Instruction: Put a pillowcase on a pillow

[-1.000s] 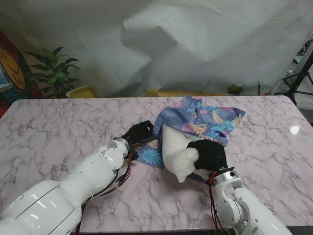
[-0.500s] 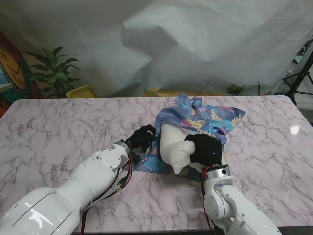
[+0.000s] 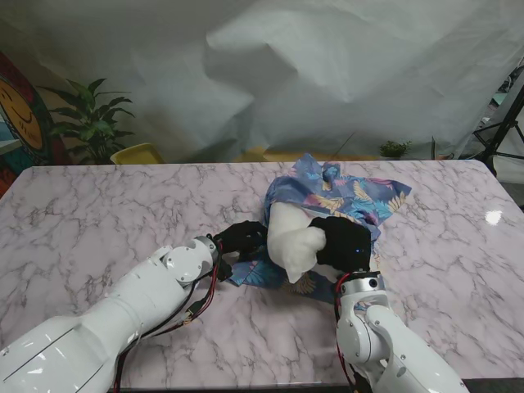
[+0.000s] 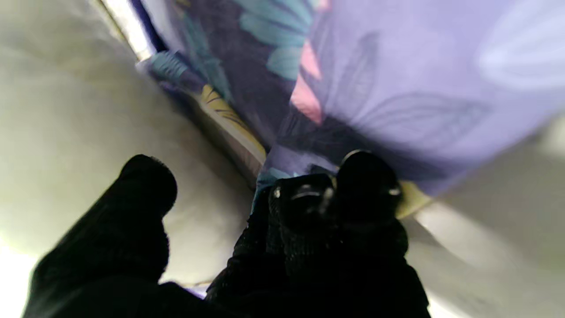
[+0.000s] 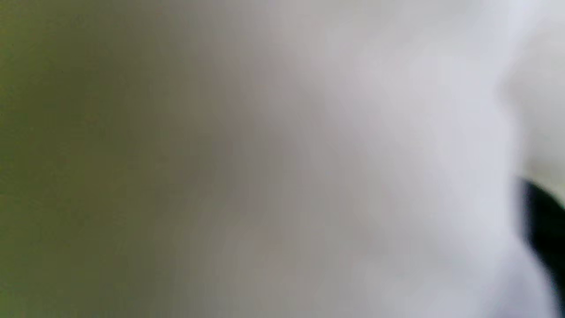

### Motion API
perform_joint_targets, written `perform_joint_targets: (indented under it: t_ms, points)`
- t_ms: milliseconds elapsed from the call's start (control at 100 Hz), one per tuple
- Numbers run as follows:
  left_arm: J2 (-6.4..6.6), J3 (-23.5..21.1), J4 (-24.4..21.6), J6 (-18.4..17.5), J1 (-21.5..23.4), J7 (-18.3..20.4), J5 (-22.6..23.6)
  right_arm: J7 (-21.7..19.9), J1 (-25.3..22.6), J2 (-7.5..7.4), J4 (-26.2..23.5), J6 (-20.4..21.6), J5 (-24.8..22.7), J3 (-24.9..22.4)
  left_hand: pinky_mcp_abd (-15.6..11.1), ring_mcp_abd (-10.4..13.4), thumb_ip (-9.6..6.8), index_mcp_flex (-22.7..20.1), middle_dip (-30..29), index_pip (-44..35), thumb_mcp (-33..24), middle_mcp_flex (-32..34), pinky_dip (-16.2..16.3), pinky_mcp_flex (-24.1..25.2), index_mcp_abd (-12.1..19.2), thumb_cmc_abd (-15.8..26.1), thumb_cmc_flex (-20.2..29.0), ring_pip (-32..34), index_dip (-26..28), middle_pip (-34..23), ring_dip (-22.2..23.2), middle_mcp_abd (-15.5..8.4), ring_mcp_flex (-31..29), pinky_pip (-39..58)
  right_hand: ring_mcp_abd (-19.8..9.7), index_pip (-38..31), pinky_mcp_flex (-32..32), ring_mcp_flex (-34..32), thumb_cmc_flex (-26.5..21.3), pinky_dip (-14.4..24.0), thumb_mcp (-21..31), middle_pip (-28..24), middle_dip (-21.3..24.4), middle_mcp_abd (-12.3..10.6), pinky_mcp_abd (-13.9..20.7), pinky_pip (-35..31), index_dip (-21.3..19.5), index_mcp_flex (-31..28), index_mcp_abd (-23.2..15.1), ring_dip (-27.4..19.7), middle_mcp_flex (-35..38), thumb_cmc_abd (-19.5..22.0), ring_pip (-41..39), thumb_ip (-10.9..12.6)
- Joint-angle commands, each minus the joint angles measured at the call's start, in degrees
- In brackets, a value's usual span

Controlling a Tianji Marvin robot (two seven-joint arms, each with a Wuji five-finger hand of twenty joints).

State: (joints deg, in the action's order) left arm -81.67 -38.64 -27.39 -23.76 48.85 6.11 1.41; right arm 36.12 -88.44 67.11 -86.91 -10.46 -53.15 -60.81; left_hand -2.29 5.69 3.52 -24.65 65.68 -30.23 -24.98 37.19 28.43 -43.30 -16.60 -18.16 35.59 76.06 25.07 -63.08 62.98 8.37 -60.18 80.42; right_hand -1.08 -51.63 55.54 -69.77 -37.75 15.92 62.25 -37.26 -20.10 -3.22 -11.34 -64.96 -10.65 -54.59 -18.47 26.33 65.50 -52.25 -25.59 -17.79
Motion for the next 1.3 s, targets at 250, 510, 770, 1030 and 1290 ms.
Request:
perform_joint_targets:
  t_ms: [250, 510, 770, 1030, 1290]
  points:
    - [0.73, 4.5, -0.9, 9.1, -1.1, -8.3, 8.1, -0.2, -1.2, -0.32, -1.7, 0.7, -0.8, -0.5, 3.4, 8.6, 0.19, -13.1, 8.5, -14.6, 12.6, -1.0, 2.6, -2.0, 8.3, -1.1, 20.4, 5.5, 0.7, -3.2, 1.6, -3.6, -2.6, 2.8, -1.2, -11.3, 4.4, -5.5, -7.7, 4.3, 7.4, -3.8, -1.6, 0.9, 7.7, -11.5, -2.3, -3.9, -0.3, 2.4, 2.7, 8.9, -14.1, 2.8]
    - [1.76, 2.9, -3.8, 9.7, 0.4, -9.2, 7.6, -1.3, -1.9, -0.58, -2.4, 0.4, -1.3, -1.0, 8.1, -2.2, -3.37, -5.0, 0.7, -34.0, 20.9, -16.2, 7.3, 14.2, 12.6, 8.3, 27.7, -4.1, 13.0, 7.4, -1.0, -2.5, 16.7, 0.2, -1.3, -11.3, 4.3, -5.5, -7.7, 4.3, 7.3, -3.8, -1.7, 0.8, 7.7, -11.4, -2.3, -3.8, -0.4, 2.3, 2.6, 9.0, -14.3, 2.8]
    - [5.61, -3.9, -13.0, 5.8, 4.7, -1.9, -1.2, -1.7, -1.9, -0.68, -2.2, 0.2, -1.4, -1.5, 12.2, -16.8, -9.47, -2.8, -25.5, -44.8, -2.8, 4.8, 9.2, 12.3, 2.2, -1.9, 19.2, -24.3, 26.5, 34.5, -13.6, 0.8, 15.8, -3.1, -1.4, -11.3, 4.2, -5.4, -7.7, 4.2, 7.1, -3.9, -1.9, 0.7, 7.8, -11.3, -2.4, -3.7, -0.5, 2.3, 2.5, 9.2, -14.3, 2.8]
    - [7.86, -7.2, -19.5, 9.1, 7.5, 2.1, -4.9, -2.4, -2.0, -0.76, -2.6, -0.2, -1.5, -1.8, 9.2, -12.1, -10.53, 9.0, -13.9, -42.3, 5.6, 0.6, 10.7, 18.1, -2.3, 2.6, 22.1, -18.6, 34.5, 31.4, -7.5, -1.2, 20.7, -0.1, -1.4, -11.3, 4.2, -5.4, -7.6, 4.2, 7.0, -3.9, -2.0, 0.6, 7.8, -11.2, -2.6, -3.6, -0.6, 2.2, 2.4, 9.3, -14.2, 2.8]
    - [6.87, -1.4, -14.1, 11.7, 3.5, -10.9, 11.5, -3.4, -2.1, -0.88, -2.9, -0.3, -1.4, -1.6, 7.6, -16.1, -4.22, 16.9, -36.7, 14.3, 23.3, -30.3, 1.2, 46.5, 0.5, 10.7, 13.6, -56.2, 3.5, 56.0, -29.3, 2.5, 55.5, -45.9, -1.4, -11.3, 4.1, -5.4, -7.6, 4.2, 7.0, -4.0, -2.1, 0.6, 7.9, -11.0, -2.7, -3.5, -0.8, 2.3, 2.3, 9.4, -14.2, 2.8]
